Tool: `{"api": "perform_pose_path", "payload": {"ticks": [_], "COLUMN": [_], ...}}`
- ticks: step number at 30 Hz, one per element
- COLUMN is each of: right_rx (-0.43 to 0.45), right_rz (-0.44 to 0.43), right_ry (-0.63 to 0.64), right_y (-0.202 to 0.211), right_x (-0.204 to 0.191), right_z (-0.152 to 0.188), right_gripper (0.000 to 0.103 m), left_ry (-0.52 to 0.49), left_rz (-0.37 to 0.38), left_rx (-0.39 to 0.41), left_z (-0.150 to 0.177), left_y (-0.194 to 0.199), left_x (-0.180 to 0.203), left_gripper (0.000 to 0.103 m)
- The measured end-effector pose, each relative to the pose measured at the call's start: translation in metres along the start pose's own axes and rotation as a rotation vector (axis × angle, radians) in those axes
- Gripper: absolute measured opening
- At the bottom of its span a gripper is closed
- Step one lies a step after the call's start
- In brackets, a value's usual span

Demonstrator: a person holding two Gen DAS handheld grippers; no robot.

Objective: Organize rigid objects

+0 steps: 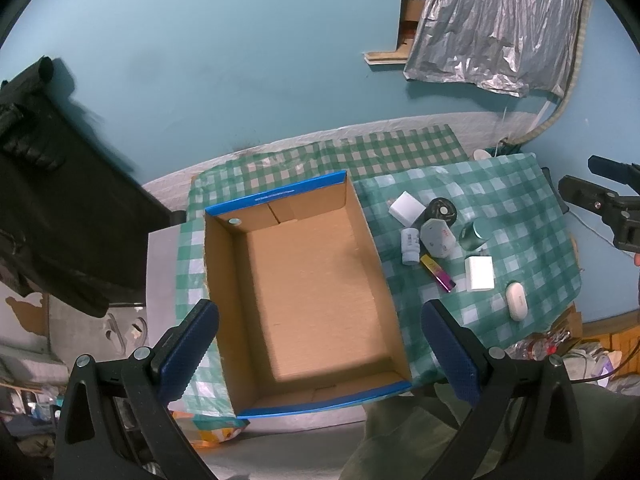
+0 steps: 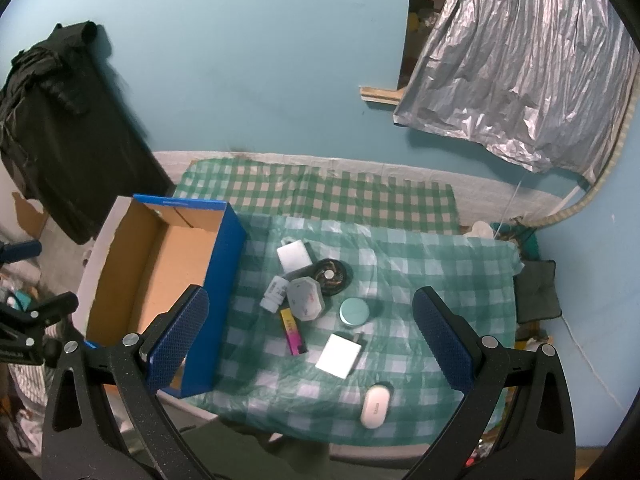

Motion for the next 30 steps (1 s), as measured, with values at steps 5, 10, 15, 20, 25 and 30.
{"api": "perform_pose_path", "payload": {"ticks": [5,10,15,20,25,30], "right_rx": [-0.015,-0.043,-0.083,-0.129,-0.193,-0.265], "right_rz": [-0.011,-0.025,-0.013,0.048,0.073,0.070], "right_ry": [-0.011,-0.023,-0.056,-0.080,-0.147,-0.198], "right_y": [-0.008,-0.017,-0.030,-0.053,-0.083,-0.112], "right_x": [-0.001,0.002,0.019,0.046,0.073,0.092], "right_z": [0.009,0.013,0.019,0.034,0.063,0.099], "right_gripper": [0.102,0.102,0.102,0.102,0.101,0.099], "left_ry": [0.002,0.008,0.042,0.076,0.069,0.088], "left_rz": [-0.007,-0.030,-0.044,-0.056,-0.088,-0.092], "left_rx": [-0.010,-0.028,-0.044,-0.059,-0.094,-0.130], "left_z": [0.001,0.009,0.023,0.042,0.063,0.085], "left_y": [-0.002,-0.012,-0.024,-0.040,-0.061,-0.082], "left_x": [-0.003,-0.013,-0.030,-0.048,-0.065,-0.083], "left_gripper": [0.102,0.102,0.102,0.102,0.102,0.102]}}
Point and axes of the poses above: each gripper's, at about its wrist camera, not at the fingertips, and y roughly against the way its jaws point, x to its right, z to its underside, the point moved 5 cm from there along -y, roughly the way its jaws point, and after that the axes turned 6 degrees about -y, right-handed, at the moved point
